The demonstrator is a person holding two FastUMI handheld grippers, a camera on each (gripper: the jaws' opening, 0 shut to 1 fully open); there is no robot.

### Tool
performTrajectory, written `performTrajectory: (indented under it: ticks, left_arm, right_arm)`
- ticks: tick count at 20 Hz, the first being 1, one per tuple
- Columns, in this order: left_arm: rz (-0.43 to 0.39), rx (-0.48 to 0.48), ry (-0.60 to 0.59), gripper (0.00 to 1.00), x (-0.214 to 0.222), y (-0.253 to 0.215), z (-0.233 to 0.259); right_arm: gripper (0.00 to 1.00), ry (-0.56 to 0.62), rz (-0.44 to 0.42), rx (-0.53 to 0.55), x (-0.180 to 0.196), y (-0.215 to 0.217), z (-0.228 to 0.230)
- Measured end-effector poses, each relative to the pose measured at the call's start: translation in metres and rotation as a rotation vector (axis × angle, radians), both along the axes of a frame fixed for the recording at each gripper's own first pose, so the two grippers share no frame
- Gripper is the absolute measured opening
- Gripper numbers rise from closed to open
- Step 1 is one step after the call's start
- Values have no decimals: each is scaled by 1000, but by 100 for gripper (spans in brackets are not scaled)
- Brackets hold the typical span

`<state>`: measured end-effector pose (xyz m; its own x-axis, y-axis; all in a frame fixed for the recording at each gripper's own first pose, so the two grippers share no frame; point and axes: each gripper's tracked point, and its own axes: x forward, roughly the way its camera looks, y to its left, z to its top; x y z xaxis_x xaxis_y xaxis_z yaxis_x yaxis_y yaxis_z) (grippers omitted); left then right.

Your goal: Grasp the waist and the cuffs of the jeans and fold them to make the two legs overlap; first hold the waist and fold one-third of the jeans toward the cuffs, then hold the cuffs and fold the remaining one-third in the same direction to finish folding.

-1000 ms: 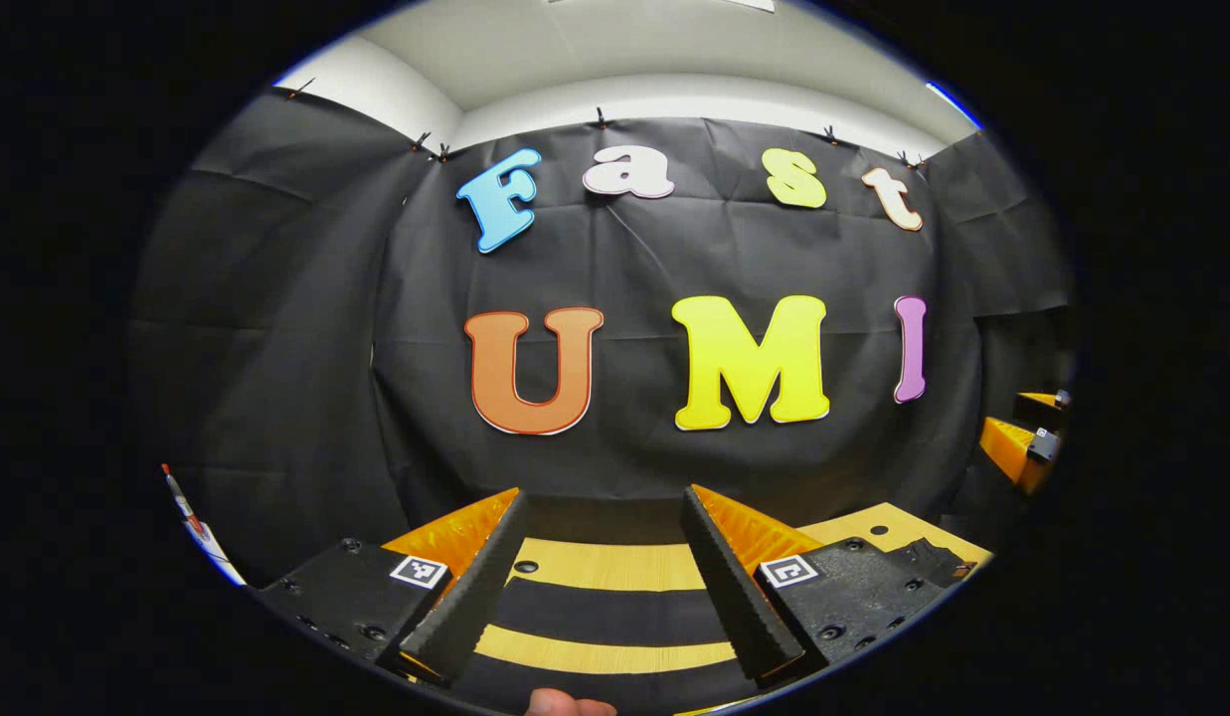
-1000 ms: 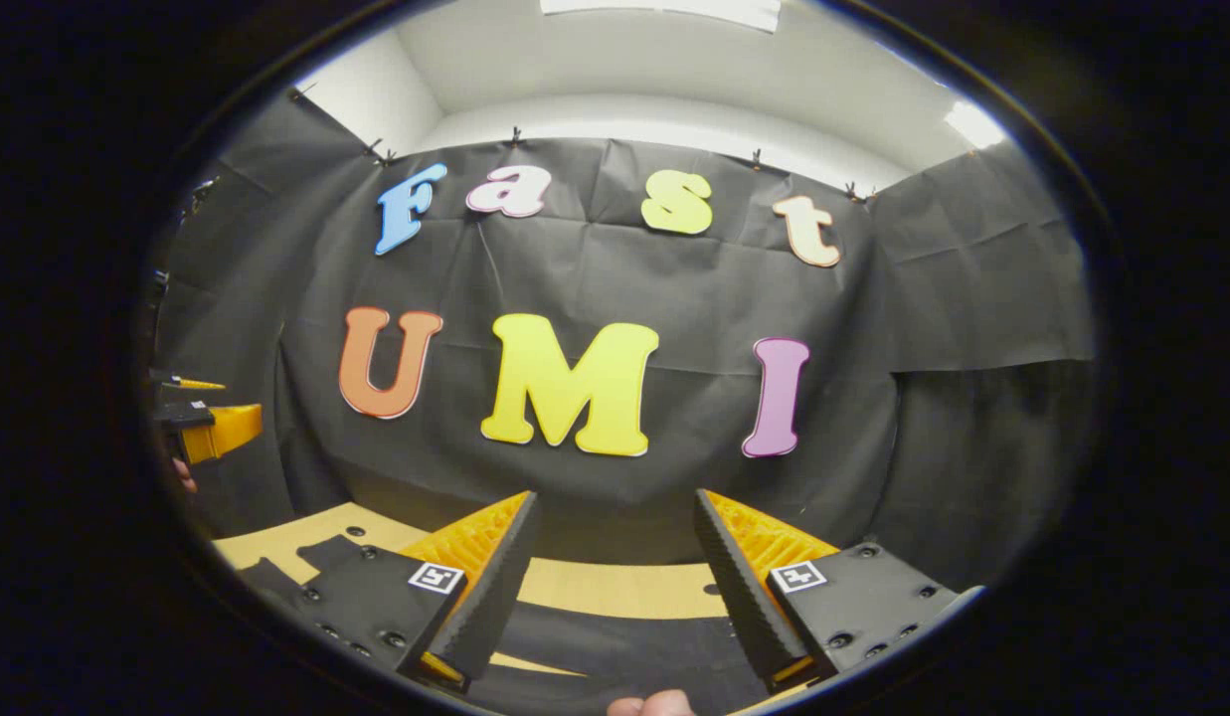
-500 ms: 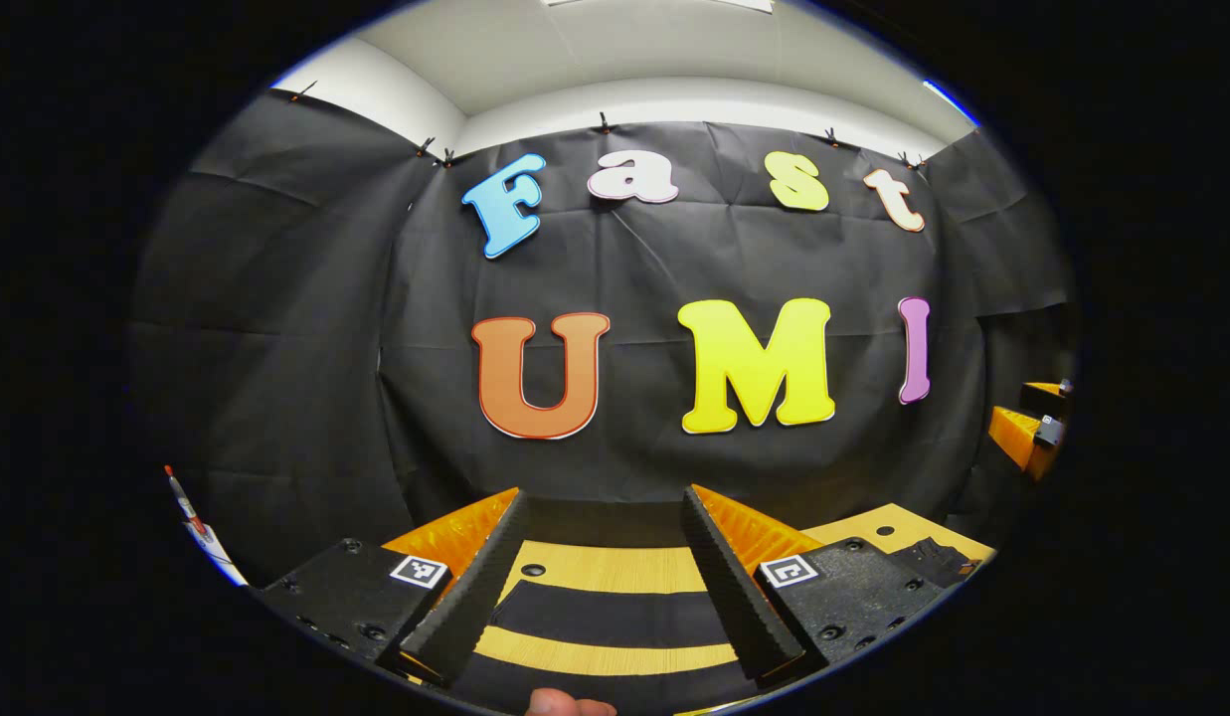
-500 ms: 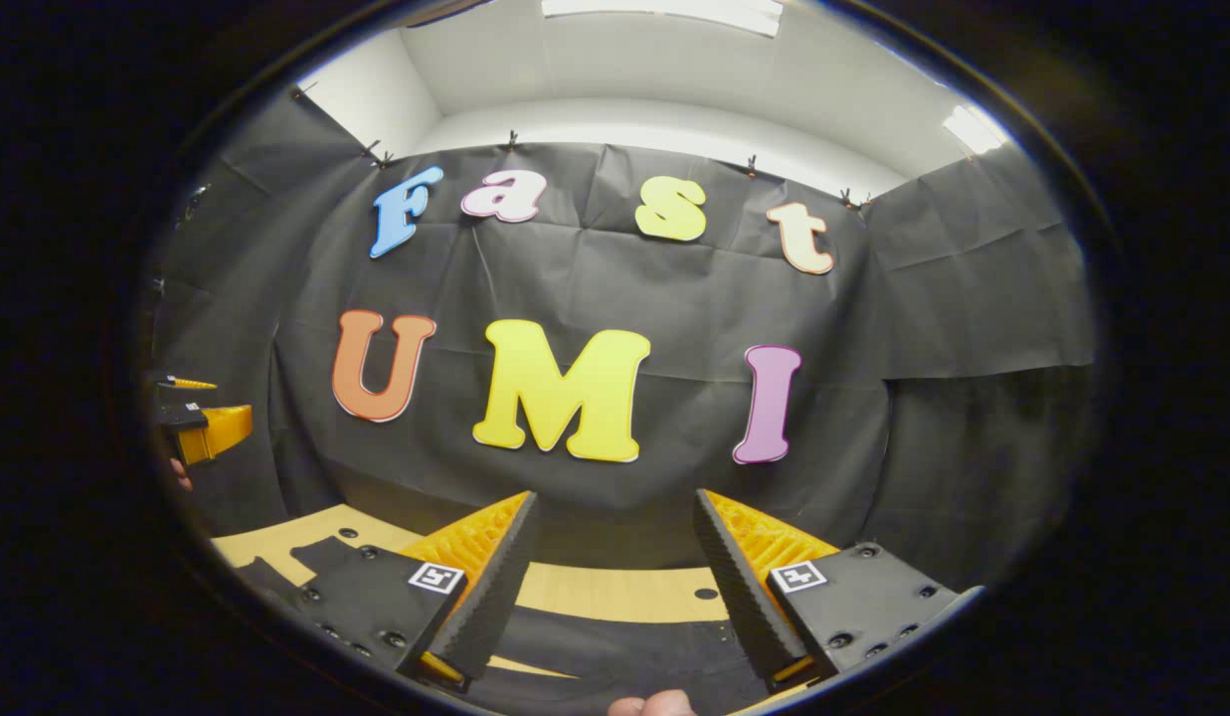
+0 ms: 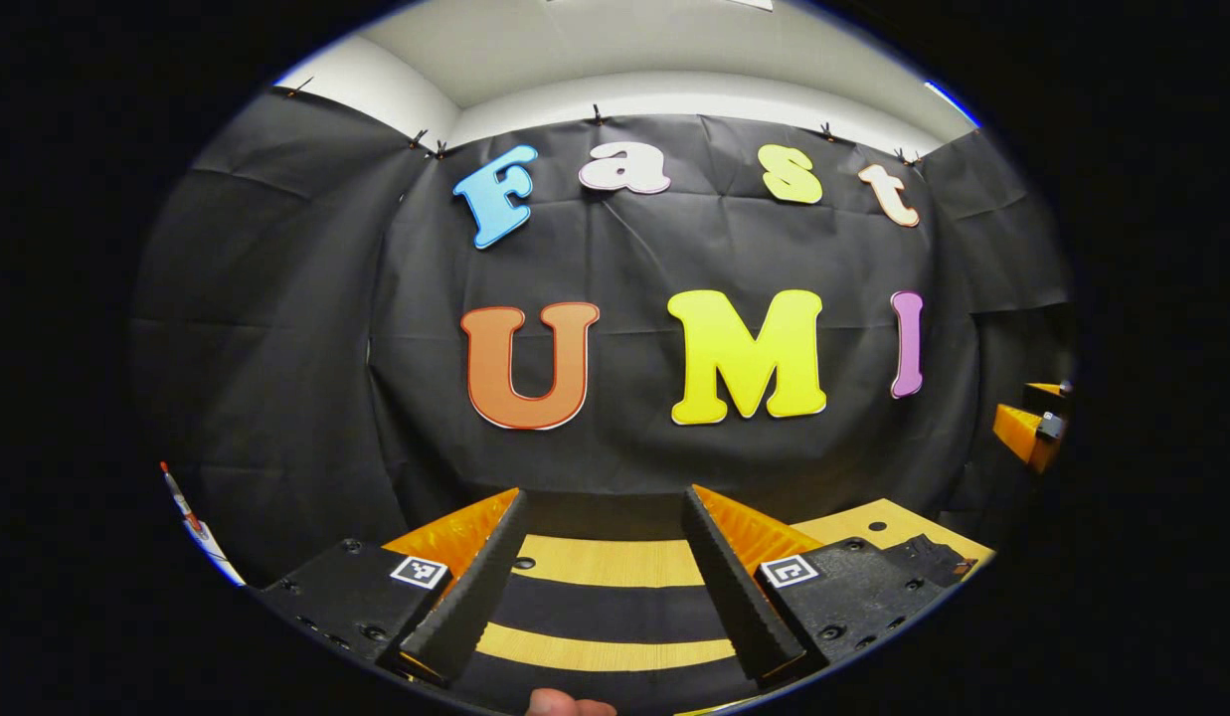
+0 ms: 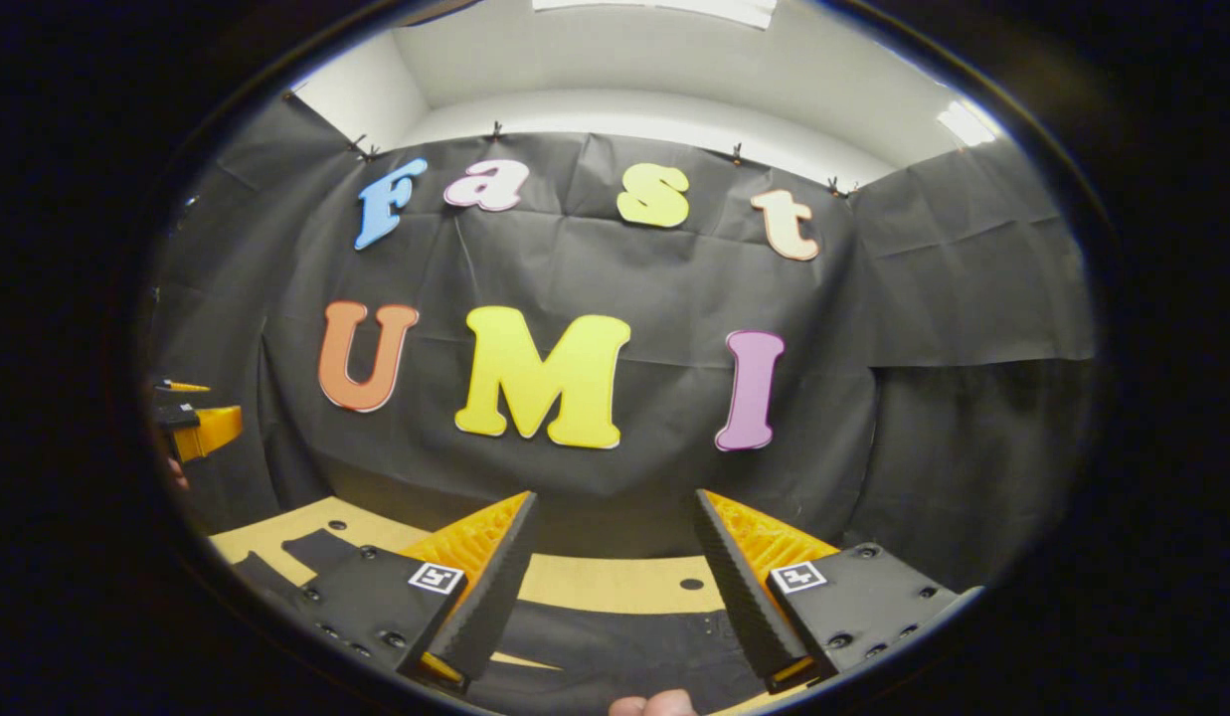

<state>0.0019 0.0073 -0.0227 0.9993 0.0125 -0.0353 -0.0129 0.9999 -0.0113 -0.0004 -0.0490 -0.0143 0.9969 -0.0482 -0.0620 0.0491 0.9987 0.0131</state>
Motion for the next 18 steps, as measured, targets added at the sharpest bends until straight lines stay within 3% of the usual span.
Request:
performTrajectory:
  ticks: [5, 8, 10, 11, 12, 13, 15, 18]
  left_arm:
    - [131, -111, 163, 100, 3, 66, -62]
    - [212, -248, 303, 100, -16, 101, -123]
    - [257, -380, 429, 100, -34, 117, -174]
    - [275, -452, 508, 99, -49, 121, -201]
    - [301, -538, 574, 99, -66, 121, -224]
    - [327, -637, 630, 99, -80, 119, -243]
    - [396, -857, 726, 99, -108, 107, -274]
    - [494, -1101, 811, 99, -132, 87, -297]
  right_arm:
    - [96, 184, -42, 118, -3, -70, -51]
    - [97, 358, -99, 338, -19, -109, -107]
    - [94, 486, -172, 521, -33, -132, -152]
    - [98, 536, -202, 625, -43, -141, -175]
    - [92, 582, -227, 716, -53, -148, -197]
    - [98, 640, -260, 797, -64, -153, -222]
    - [98, 709, -323, 972, -79, -153, -256]
    - [100, 777, -393, 1123, -105, -153, -296]
